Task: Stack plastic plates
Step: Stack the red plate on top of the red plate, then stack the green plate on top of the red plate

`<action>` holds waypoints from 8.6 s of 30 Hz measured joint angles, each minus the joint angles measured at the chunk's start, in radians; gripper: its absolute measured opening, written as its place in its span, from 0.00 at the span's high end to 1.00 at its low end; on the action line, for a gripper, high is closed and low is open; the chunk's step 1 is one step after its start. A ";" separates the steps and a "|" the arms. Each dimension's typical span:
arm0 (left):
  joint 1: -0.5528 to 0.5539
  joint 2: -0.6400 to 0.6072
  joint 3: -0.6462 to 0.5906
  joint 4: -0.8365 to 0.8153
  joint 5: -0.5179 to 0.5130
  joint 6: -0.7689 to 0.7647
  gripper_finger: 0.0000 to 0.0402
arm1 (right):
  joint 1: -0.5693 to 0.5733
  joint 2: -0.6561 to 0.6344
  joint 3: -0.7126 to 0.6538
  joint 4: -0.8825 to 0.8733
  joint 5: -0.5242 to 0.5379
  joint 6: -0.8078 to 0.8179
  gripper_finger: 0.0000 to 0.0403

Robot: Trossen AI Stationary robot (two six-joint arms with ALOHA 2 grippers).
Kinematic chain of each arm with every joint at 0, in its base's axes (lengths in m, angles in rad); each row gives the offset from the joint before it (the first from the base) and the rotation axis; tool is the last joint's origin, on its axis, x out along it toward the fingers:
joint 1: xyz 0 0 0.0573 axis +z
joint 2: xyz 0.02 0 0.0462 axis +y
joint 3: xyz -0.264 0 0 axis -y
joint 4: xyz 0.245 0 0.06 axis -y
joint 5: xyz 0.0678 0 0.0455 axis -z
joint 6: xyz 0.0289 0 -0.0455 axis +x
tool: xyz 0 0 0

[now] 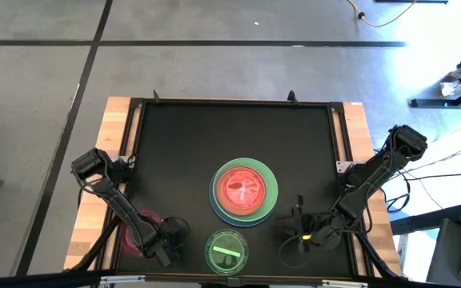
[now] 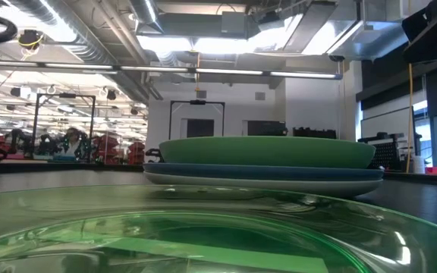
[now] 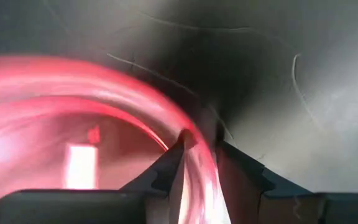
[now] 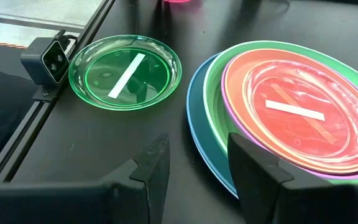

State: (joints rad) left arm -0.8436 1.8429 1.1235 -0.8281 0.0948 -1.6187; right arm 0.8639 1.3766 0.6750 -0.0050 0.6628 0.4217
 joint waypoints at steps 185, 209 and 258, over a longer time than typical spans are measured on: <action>0.040 0.188 0.205 0.562 -0.428 1.469 0.77 | 0.000 0.001 0.000 -0.103 0.056 0.094 0.62; 0.080 0.249 0.206 0.578 -0.402 1.472 0.89 | 0.000 0.068 0.000 -0.098 0.071 0.094 0.62; 0.081 0.059 0.345 0.394 -0.856 1.525 1.00 | 0.000 0.068 0.000 -0.101 0.086 0.098 0.62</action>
State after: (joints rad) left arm -0.7626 1.9019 1.4680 -0.4344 -0.7613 -0.0937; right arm 0.8635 1.4448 0.6754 -0.1062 0.7490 0.5201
